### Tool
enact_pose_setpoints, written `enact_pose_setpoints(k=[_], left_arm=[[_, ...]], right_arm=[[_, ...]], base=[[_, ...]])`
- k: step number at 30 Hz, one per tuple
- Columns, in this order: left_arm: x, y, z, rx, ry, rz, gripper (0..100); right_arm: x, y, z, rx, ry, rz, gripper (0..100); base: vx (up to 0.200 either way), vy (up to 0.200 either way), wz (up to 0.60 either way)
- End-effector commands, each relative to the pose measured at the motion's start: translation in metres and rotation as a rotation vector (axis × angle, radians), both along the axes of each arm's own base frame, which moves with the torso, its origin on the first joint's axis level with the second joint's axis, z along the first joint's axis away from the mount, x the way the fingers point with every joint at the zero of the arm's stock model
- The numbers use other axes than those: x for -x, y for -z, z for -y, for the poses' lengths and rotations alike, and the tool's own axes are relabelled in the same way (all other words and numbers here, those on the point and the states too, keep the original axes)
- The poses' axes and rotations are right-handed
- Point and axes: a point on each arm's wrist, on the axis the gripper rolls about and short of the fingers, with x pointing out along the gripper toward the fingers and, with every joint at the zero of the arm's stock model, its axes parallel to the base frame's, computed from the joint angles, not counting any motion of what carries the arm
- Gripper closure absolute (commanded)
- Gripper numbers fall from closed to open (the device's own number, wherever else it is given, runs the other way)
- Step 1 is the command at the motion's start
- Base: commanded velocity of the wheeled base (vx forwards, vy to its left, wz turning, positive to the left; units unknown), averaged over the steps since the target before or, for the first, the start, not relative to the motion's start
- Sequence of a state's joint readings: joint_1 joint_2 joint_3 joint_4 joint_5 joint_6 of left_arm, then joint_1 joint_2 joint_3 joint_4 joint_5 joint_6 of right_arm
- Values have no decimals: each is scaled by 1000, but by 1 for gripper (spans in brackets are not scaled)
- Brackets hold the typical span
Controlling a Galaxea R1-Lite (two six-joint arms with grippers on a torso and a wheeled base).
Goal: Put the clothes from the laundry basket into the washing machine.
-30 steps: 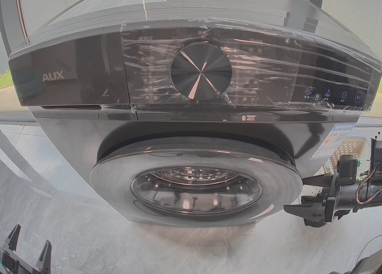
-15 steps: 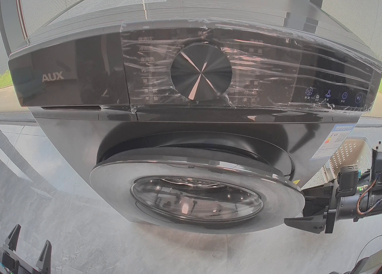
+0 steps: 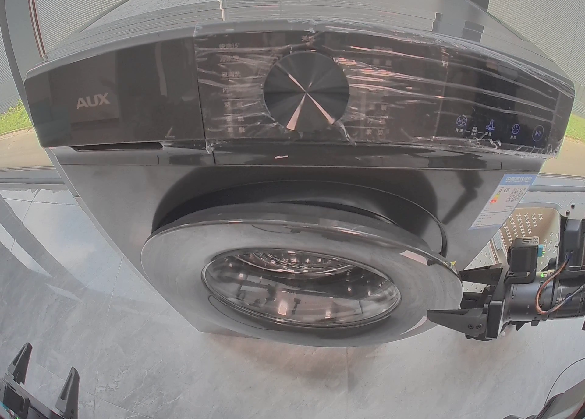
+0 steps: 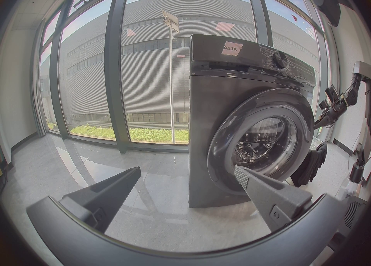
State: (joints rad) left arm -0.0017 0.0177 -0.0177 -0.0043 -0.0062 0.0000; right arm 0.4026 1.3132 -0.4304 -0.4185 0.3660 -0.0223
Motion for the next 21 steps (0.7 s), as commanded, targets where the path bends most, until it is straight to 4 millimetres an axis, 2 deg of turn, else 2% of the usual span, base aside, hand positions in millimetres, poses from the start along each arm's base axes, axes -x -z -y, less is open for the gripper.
enact_pose_setpoints(k=[1, 3, 12, 17, 21], left_arm=[[0, 5, 0, 0, 0, 2, 0], [0, 5, 0, 0, 0, 2, 0], [0, 5, 0, 0, 0, 2, 0], [0, 5, 0, 0, 0, 2, 0], [0, 5, 0, 0, 0, 2, 0]], right_arm=[[0, 7, -1, 13, -5, -28, 0], [0, 7, -1, 13, -6, -30, 0], [24, 15, 1, 8, -49, -54, 0], [21, 12, 2, -17, -6, -64, 0], [12, 13, 5, 34, 138, -48, 0]], base=[[0, 0, 0], [0, 0, 0], [0, 0, 0], [0, 0, 0], [0, 0, 0]])
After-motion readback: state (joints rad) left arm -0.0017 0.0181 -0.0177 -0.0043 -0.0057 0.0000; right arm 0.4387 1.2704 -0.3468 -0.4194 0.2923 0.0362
